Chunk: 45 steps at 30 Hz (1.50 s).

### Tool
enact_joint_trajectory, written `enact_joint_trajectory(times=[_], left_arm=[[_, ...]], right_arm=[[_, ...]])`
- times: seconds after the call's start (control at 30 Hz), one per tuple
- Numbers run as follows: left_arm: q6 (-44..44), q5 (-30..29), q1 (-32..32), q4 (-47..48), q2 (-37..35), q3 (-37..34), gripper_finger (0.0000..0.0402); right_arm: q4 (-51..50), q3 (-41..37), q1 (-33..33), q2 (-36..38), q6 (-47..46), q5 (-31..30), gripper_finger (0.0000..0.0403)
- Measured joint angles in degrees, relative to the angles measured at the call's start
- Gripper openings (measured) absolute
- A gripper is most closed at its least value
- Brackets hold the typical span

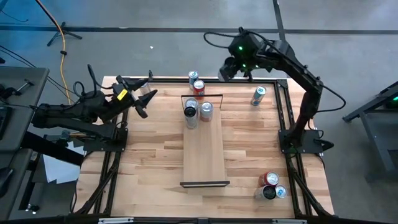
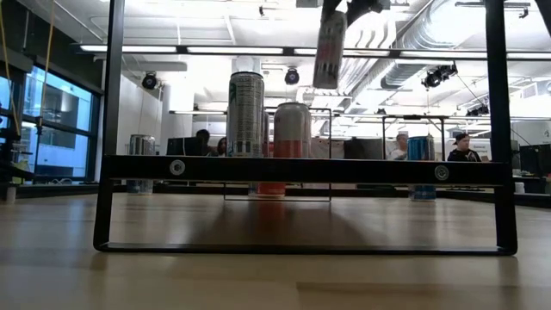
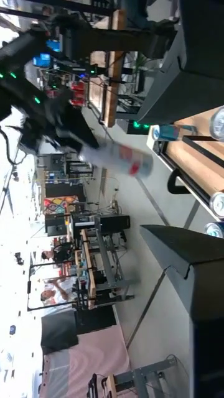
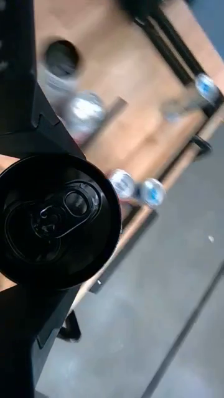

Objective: Place canned beverage on shelf
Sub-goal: Put the top white pink soda can on the shelf aligned with the other white pink soda can

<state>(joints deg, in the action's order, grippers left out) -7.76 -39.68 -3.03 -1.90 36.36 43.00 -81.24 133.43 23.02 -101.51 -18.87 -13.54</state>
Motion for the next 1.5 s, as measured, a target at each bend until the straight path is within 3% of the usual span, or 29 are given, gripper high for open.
enact_joint_trajectory(times=[0.27,0.47,0.73,1.03,1.27,1.5], left_arm=[[0.0,0.0,0.0,2.3,0.0,0.0,0.0234],[0.7,0.0,0.0,2.1,0.0,0.0,0.0234],[5.3,0.0,0.0,2.1,0.0,0.0,0.0232],[5.6,0.1,0.0,2.1,0.9,0.0,0.0233],[5.6,0.1,0.0,2.1,2.1,0.0,0.0234],[5.6,0.1,0.0,2.1,2.3,0.0,0.0234]], right_arm=[[-9.2,-0.1,-10.7,4.1,-2.2,0.1,0.0244],[-8.9,-0.2,-19.8,5.6,-8.8,-2.7,0.0244],[-4.5,-9.8,-27.5,5.6,-15.6,-1.4,0.0244],[6.6,-20.1,-29.0,5.6,-16.2,6.1,0.0244],[7.2,-22.6,-28.1,5.6,-17.4,7.0,0.0244],[6.3,-22.6,-27.5,4.9,-36.1,1.5,0.0244]])
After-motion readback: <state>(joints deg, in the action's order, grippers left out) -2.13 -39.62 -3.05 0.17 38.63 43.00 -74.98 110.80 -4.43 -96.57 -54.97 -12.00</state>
